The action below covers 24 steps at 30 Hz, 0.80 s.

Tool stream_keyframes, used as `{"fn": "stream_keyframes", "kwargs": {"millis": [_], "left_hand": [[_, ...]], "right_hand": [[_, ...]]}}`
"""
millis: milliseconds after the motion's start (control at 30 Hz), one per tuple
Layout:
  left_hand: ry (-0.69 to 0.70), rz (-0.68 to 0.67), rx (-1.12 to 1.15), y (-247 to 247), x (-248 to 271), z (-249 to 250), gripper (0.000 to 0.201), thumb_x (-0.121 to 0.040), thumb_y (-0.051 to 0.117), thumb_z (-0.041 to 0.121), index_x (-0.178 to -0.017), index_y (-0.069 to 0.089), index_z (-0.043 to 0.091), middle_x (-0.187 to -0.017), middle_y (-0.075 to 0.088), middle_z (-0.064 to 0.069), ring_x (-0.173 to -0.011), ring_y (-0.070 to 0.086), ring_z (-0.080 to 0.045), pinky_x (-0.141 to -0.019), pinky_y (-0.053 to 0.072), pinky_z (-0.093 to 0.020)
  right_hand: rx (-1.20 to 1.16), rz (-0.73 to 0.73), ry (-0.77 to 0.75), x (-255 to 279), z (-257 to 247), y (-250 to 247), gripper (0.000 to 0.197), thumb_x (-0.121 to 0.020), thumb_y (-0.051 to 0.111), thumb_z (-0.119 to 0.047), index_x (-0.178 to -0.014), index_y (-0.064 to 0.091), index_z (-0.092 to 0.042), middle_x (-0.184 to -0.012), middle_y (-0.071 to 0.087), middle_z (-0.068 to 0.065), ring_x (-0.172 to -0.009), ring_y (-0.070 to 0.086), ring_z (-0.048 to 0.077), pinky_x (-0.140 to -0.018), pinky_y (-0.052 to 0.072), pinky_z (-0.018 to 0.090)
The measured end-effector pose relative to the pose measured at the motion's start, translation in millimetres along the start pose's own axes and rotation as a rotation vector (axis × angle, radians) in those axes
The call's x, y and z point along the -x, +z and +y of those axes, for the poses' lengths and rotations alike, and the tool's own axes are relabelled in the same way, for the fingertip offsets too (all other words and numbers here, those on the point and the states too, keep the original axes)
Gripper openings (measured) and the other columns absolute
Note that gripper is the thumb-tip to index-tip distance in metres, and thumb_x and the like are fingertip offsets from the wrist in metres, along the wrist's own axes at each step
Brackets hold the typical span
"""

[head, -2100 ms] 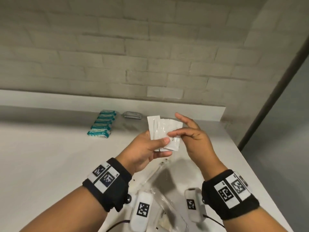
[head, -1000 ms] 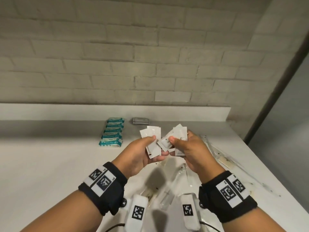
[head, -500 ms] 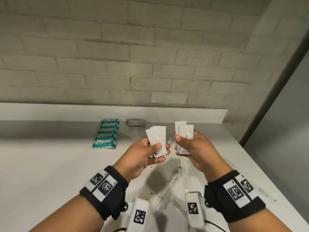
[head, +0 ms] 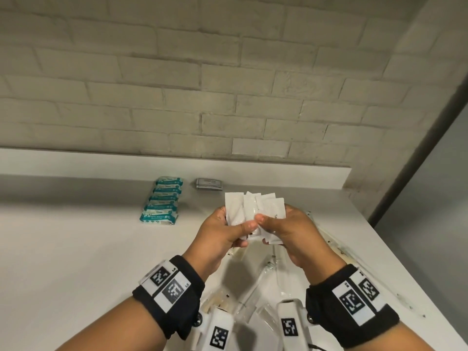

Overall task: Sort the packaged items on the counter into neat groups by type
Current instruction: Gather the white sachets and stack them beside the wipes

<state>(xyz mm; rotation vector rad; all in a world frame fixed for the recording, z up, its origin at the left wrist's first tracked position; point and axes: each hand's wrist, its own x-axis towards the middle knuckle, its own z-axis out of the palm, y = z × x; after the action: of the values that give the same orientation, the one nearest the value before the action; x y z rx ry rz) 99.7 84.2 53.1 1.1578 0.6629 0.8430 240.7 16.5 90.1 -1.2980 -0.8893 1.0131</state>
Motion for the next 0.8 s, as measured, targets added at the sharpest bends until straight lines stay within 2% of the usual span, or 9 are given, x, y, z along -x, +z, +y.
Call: {"fn": "stream_keyframes", "kwargs": {"millis": [100, 167, 267, 333, 467, 600, 667, 733, 800], "left_hand": [[0.010, 0.068, 0.054, -1.7, -2.0, 2.2, 0.029, -0.085, 0.069, 0.009, -0.112, 0.059, 0.008, -0.091, 0.072, -0.002, -0.074, 0.069, -0.015, -0.057, 0.054, -0.022], [0.008, 0.089, 0.109, -4.0, -3.8, 4.1, 0.018, -0.089, 0.064, 0.010, -0.107, 0.058, 0.011, -0.092, 0.072, -0.002, -0.080, 0.072, -0.019, -0.060, 0.057, -0.023], [-0.001, 0.022, 0.160, -2.7, -5.4, 6.4, 0.016, -0.096, 0.054, 0.014, -0.111, 0.056, 0.009, -0.100, 0.070, -0.009, -0.088, 0.072, -0.022, -0.070, 0.060, -0.029], [0.000, -0.014, 0.203, -1.7, -6.5, 6.5, 0.015, -0.097, 0.050, 0.014, -0.109, 0.057, 0.008, -0.099, 0.068, -0.009, -0.087, 0.070, -0.020, -0.076, 0.060, -0.032], [-0.007, -0.046, 0.200, -4.8, -7.0, 5.8, 0.023, -0.095, 0.052, 0.015, -0.114, 0.057, 0.005, -0.103, 0.069, -0.010, -0.087, 0.068, -0.018, -0.081, 0.059, -0.033], [-0.035, -0.069, 0.176, -4.9, -4.7, 7.5, 0.018, -0.096, 0.052, 0.009, -0.110, 0.063, 0.007, -0.101, 0.069, -0.009, -0.087, 0.067, -0.016, -0.074, 0.059, -0.028], [-0.051, -0.079, 0.190, -3.8, -3.3, 10.7, 0.018, -0.097, 0.050, 0.010, -0.110, 0.063, 0.008, -0.100, 0.071, -0.009, -0.087, 0.069, -0.019, -0.074, 0.059, -0.029], [-0.088, -0.075, 0.252, -4.6, -1.8, 14.4, 0.023, -0.099, 0.043, 0.007, -0.115, 0.059, 0.003, -0.101, 0.071, -0.014, -0.088, 0.070, -0.024, -0.076, 0.060, -0.033], [-0.102, -0.079, 0.287, -6.1, -0.4, 17.2, 0.027, -0.099, 0.037, 0.004, -0.117, 0.057, 0.000, -0.101, 0.071, -0.017, -0.089, 0.072, -0.027, -0.077, 0.060, -0.036]], "right_hand": [[0.099, 0.186, -0.109, -9.9, -0.1, -6.4, 0.016, -0.084, 0.069, -0.005, -0.099, 0.068, -0.006, -0.080, 0.072, 0.005, -0.064, 0.066, 0.015, -0.053, 0.049, 0.024], [0.341, 0.304, -0.255, -14.6, 3.1, -9.4, 0.008, -0.084, 0.069, -0.011, -0.091, 0.068, -0.012, -0.081, 0.069, 0.001, -0.070, 0.063, 0.016, -0.062, 0.049, 0.027], [0.872, 0.231, -0.549, -12.2, 13.4, -1.2, 0.005, -0.085, 0.068, -0.017, -0.087, 0.070, -0.014, -0.081, 0.055, -0.008, -0.078, 0.057, 0.014, -0.065, 0.044, 0.027], [1.006, 0.116, -0.632, -10.8, 20.6, 5.1, 0.009, -0.086, 0.066, -0.018, -0.091, 0.073, -0.019, -0.081, 0.052, -0.009, -0.080, 0.057, 0.015, -0.063, 0.043, 0.025], [1.039, 0.020, -0.557, -14.8, 19.7, 3.1, 0.010, -0.089, 0.062, -0.019, -0.095, 0.070, -0.017, -0.085, 0.048, -0.007, -0.084, 0.054, 0.016, -0.069, 0.046, 0.031], [0.966, 0.039, -0.458, -18.7, 11.9, 5.6, 0.010, -0.086, 0.066, -0.018, -0.093, 0.060, -0.015, -0.100, 0.041, -0.006, -0.093, 0.047, 0.012, -0.081, 0.046, 0.029], [0.950, 0.045, -0.366, -20.8, 8.0, 5.9, 0.019, -0.084, 0.067, -0.018, -0.099, 0.056, -0.017, -0.102, 0.046, -0.007, -0.099, 0.046, 0.013, -0.082, 0.043, 0.028], [0.755, -0.014, -0.194, -21.2, 1.9, 5.4, 0.028, -0.085, 0.067, -0.015, -0.104, 0.049, -0.024, -0.100, 0.056, -0.009, -0.093, 0.056, 0.010, -0.077, 0.044, 0.024], [0.622, -0.029, -0.145, -23.4, 1.6, -0.1, 0.033, -0.085, 0.068, -0.012, -0.106, 0.049, -0.029, -0.099, 0.063, -0.011, -0.086, 0.062, 0.005, -0.073, 0.045, 0.020]]}}
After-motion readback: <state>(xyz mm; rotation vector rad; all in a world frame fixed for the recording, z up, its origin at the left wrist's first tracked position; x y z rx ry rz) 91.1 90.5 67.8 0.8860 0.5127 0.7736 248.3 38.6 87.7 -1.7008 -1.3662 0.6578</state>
